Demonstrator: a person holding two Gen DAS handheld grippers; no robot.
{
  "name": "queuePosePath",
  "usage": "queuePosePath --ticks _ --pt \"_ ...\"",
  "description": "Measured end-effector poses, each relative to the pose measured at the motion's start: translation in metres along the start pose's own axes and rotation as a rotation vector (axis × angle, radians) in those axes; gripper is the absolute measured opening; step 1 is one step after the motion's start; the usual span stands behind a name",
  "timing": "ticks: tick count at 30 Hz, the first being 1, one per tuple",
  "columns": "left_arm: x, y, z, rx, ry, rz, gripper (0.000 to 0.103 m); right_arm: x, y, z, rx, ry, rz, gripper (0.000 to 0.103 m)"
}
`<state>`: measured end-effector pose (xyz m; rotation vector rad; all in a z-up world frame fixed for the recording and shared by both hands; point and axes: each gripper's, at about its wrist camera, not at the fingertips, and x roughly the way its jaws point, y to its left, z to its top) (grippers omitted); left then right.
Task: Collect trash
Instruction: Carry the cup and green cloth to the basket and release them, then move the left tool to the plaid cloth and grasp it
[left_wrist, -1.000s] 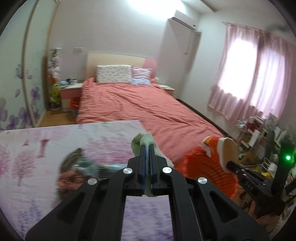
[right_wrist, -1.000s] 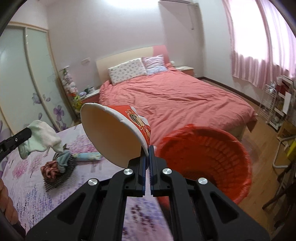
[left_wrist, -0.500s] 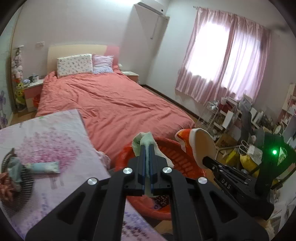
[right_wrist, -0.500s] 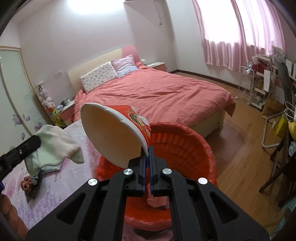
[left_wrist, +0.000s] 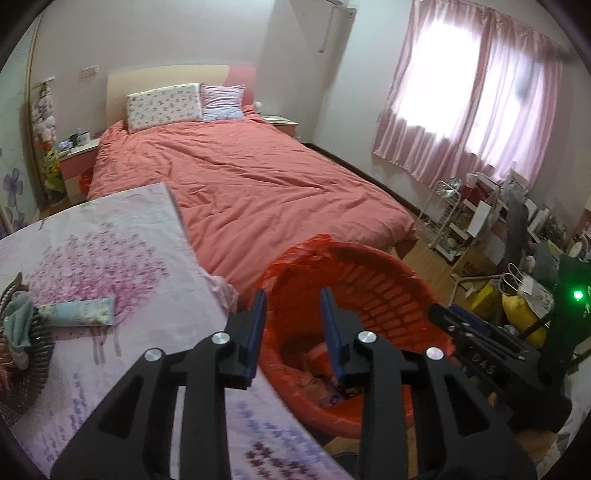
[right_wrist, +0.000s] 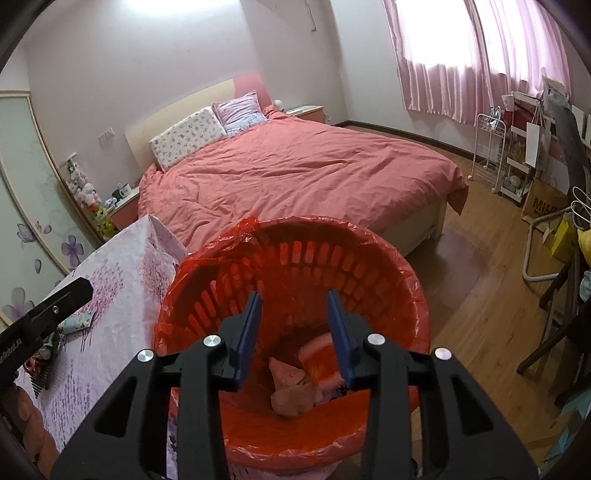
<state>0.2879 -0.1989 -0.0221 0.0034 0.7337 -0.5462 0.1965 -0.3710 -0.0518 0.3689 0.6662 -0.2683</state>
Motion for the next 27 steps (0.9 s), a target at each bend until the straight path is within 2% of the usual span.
queuePosePath --ticks 12,16,23,27 --pt "-0.047 0.065 -0.013 -0.015 -0.026 0.158 0.045 -0.012 0.040 -0.002 -0.069 -0.005 0.025 0.040" --pt "-0.069 0.101 -0.019 -0.055 -0.032 0.217 0.049 -0.015 0.060 -0.006 -0.092 0.001 0.045 0.040" --pt "-0.113 0.173 -0.043 -0.098 -0.057 0.385 0.052 -0.018 0.097 -0.022 -0.136 0.023 0.095 0.040" --pt "-0.126 0.211 -0.057 -0.161 -0.032 0.422 0.052 -0.015 0.122 -0.033 -0.163 0.051 0.128 0.040"
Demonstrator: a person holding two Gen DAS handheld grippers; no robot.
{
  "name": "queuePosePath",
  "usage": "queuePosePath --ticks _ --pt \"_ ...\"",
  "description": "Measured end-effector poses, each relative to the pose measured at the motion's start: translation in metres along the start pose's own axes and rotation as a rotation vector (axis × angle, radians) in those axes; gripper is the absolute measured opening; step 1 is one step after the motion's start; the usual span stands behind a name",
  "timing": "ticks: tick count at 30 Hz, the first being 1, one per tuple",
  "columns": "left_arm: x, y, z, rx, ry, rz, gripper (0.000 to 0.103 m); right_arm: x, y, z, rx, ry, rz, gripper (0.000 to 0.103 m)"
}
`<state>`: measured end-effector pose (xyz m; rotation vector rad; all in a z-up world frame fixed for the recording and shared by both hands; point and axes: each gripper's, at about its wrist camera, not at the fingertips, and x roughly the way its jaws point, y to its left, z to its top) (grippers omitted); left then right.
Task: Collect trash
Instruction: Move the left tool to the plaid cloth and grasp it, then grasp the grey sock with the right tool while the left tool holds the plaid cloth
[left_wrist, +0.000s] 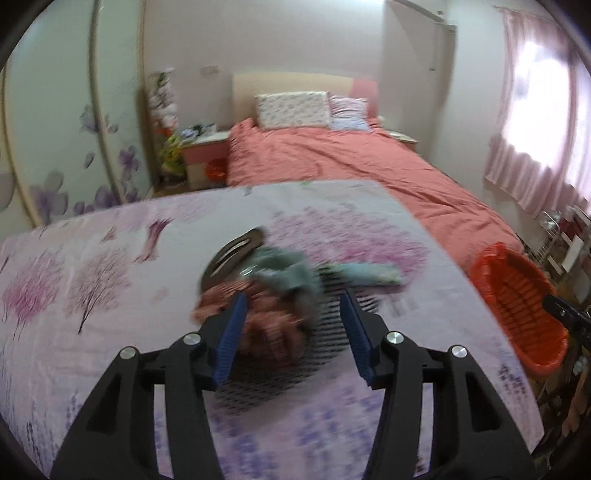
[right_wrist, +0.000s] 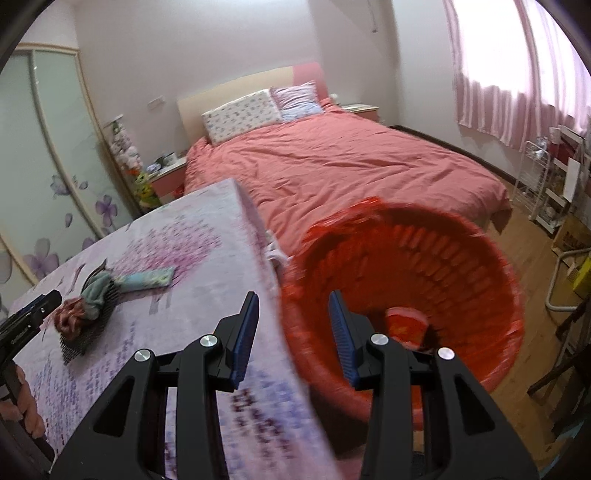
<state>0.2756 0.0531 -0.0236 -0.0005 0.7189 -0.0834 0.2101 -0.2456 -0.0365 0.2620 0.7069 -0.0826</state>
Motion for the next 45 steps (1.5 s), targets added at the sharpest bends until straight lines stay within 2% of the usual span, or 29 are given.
queuePosePath --ticks 7,11,13,18,21,29,35,45 --pt "0.017 0.008 -0.010 -0.001 0.045 0.002 0.052 0.006 0.034 -0.008 -0.040 0.031 0.036 0.040" --pt "0.030 0.000 -0.013 0.035 0.056 0.050 0.052 0.006 0.047 -0.010 -0.055 0.043 0.042 0.040" --pt "0.034 0.000 -0.014 0.048 0.061 0.069 0.047 0.007 0.054 -0.011 -0.065 0.046 0.045 0.040" --pt "0.037 0.013 -0.017 0.024 0.072 0.066 0.020 0.008 0.070 -0.014 -0.091 0.052 0.059 0.040" --pt "0.031 0.023 -0.016 0.005 0.057 0.054 0.015 0.009 0.081 -0.015 -0.103 0.056 0.076 0.040" --pt "-0.012 0.071 -0.004 -0.099 -0.043 0.050 0.012 0.012 0.119 -0.016 -0.150 0.059 0.136 0.040" --pt "-0.040 0.114 0.007 -0.161 -0.110 0.101 0.012 0.020 0.156 -0.017 -0.193 0.064 0.196 0.040" --pt "-0.052 0.164 0.001 -0.223 -0.112 0.169 0.012 0.036 0.212 -0.021 -0.251 0.089 0.259 0.040"
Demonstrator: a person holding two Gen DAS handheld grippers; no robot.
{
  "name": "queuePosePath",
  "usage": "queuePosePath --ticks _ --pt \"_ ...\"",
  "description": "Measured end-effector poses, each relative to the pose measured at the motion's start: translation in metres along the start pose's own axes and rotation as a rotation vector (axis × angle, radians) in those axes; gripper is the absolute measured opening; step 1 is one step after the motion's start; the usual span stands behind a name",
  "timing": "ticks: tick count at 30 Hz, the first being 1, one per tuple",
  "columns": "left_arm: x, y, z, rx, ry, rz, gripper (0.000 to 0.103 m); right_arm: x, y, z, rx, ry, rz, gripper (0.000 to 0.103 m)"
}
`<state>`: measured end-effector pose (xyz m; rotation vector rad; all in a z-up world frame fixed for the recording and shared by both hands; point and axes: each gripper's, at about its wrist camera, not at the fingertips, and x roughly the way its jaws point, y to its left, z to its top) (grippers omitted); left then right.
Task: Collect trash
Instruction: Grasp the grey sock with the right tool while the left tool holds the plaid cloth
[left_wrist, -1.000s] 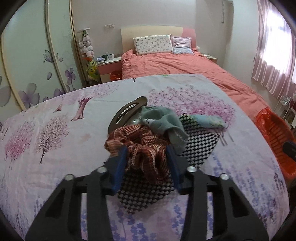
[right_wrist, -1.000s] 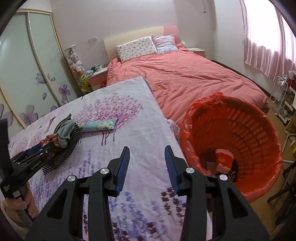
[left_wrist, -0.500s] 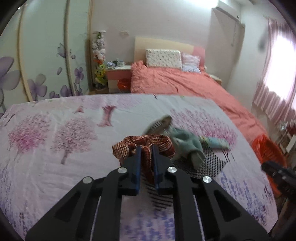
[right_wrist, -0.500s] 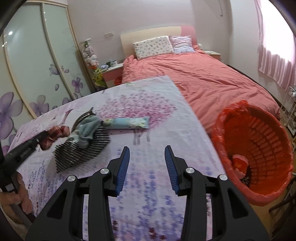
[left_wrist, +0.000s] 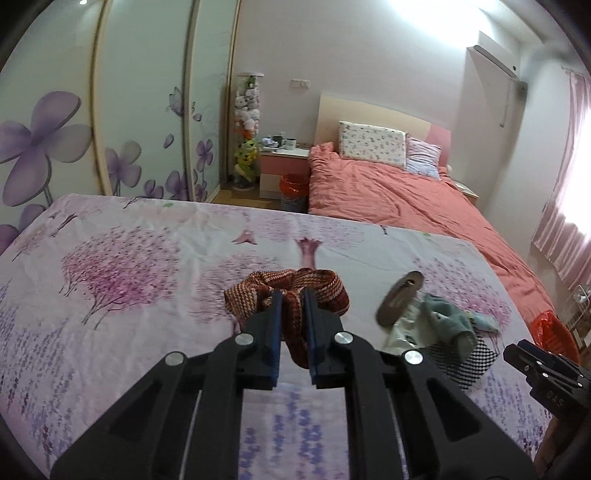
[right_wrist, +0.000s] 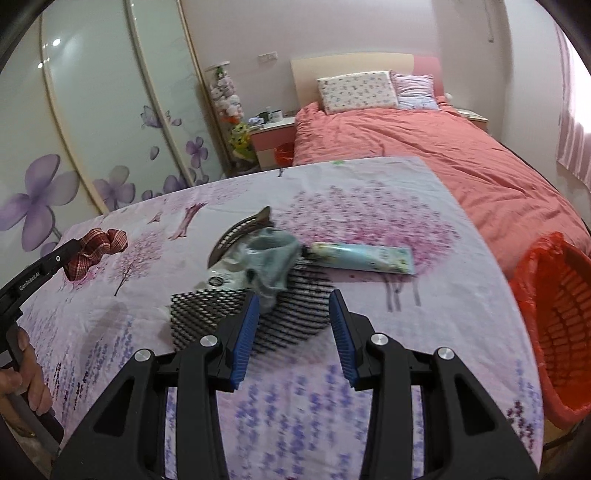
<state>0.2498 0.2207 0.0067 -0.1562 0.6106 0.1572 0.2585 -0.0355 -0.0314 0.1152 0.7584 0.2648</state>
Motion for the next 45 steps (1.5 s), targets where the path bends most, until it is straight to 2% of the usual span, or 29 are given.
queuePosePath --ticks 10,18,27,28,29,30,31,33,38,45 --pt "0.006 0.022 -0.001 -0.024 0.006 0.005 0.012 0.010 0.012 0.003 -0.011 0.008 0.002 0.040" --pt "0.014 0.023 -0.002 -0.022 0.014 0.004 0.012 0.025 0.017 0.010 -0.011 0.009 0.005 0.040" --pt "0.023 0.020 -0.001 -0.021 0.023 0.002 0.012 0.053 0.019 0.013 -0.027 0.051 -0.007 0.040" --pt "0.024 0.019 -0.002 -0.020 0.024 0.002 0.012 0.056 0.018 0.013 -0.028 0.059 -0.009 0.039" --pt "0.025 0.018 -0.002 -0.018 0.026 0.000 0.012 0.059 0.017 0.012 -0.029 0.067 -0.009 0.033" --pt "0.026 0.017 -0.002 -0.017 0.028 -0.001 0.012 0.060 0.017 0.011 -0.031 0.073 -0.005 0.020" --pt "0.027 0.016 -0.002 -0.016 0.029 -0.001 0.012 0.061 0.016 0.010 -0.034 0.081 0.000 0.015" --pt "0.027 0.014 -0.001 -0.014 0.031 -0.005 0.012 0.057 0.015 0.009 -0.033 0.071 0.011 0.010" --pt "0.023 0.006 0.002 -0.006 0.021 -0.017 0.012 0.024 0.015 0.017 -0.043 -0.010 0.055 0.009" --pt "0.000 -0.018 0.009 0.019 -0.014 -0.057 0.012 -0.027 -0.001 0.030 -0.017 -0.120 0.062 0.009"
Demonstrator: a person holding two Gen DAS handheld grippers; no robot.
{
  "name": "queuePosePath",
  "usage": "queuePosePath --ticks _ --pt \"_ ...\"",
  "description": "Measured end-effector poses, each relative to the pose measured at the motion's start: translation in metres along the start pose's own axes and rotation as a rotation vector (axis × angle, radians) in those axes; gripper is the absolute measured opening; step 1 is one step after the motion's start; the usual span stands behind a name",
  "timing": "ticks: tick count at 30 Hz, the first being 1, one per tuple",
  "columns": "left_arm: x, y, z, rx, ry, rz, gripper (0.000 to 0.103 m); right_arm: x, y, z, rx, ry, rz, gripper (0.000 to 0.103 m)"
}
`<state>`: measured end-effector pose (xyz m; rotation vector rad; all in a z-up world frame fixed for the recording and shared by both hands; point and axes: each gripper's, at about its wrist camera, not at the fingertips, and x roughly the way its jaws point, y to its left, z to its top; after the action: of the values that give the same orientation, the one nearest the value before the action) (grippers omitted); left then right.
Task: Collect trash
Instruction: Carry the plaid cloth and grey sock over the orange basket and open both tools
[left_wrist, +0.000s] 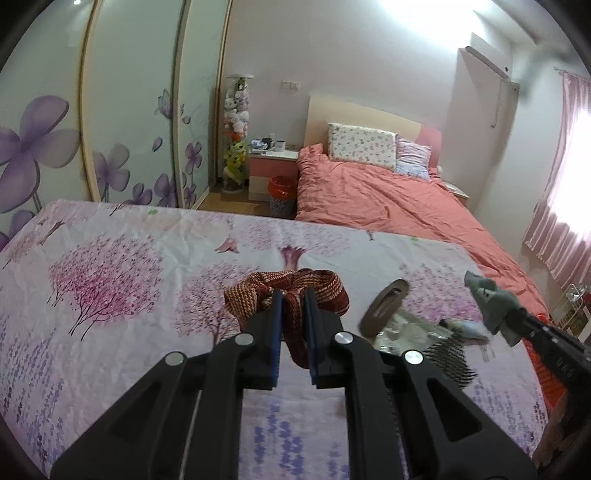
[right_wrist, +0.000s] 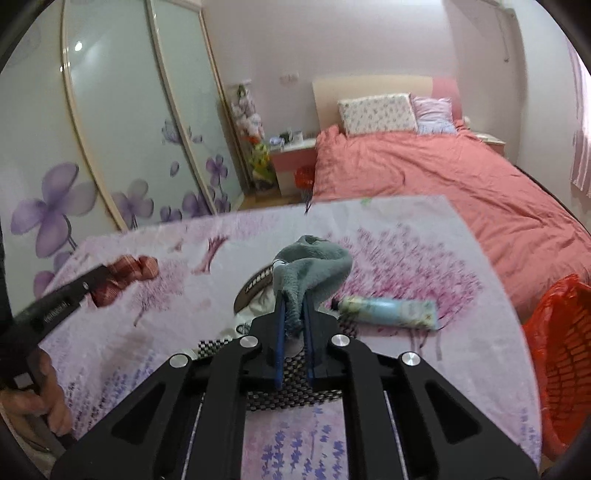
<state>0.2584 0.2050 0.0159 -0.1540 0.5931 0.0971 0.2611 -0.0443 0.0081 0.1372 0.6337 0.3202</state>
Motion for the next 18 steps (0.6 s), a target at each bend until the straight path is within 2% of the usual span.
queuePosePath --ticks 10,18 --pt "-0.031 -0.051 0.009 0.060 -0.046 -0.075 0.012 -0.056 -0.042 0.003 0.053 -0.088 -0.057 0.009" --pt "-0.048 -0.106 0.005 0.119 -0.056 -0.148 0.012 -0.088 -0.070 -0.005 0.095 -0.131 -0.107 0.009"
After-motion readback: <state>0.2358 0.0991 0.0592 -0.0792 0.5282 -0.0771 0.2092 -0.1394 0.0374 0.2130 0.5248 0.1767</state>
